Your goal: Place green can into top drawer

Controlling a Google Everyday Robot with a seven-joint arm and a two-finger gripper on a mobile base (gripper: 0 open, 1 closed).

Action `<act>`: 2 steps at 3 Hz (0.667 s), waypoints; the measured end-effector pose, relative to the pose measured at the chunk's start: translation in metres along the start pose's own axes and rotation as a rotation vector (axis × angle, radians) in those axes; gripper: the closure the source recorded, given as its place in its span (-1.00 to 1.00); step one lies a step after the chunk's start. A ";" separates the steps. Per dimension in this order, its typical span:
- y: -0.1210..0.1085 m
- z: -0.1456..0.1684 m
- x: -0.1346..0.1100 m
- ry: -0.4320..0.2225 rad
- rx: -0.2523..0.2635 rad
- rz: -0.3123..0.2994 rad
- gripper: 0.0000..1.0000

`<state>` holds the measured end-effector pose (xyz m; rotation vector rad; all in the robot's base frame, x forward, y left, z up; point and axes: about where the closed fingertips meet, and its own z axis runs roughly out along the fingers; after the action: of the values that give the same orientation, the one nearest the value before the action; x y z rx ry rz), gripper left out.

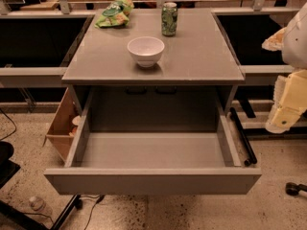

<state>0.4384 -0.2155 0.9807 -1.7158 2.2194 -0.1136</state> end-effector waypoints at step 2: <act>-0.035 0.007 -0.010 -0.071 0.034 -0.008 -1.00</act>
Offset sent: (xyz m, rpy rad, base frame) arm 0.1356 0.0006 0.0186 0.2097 -0.1810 0.0689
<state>0.4755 -0.2145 0.9856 -1.6842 2.1476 -0.0900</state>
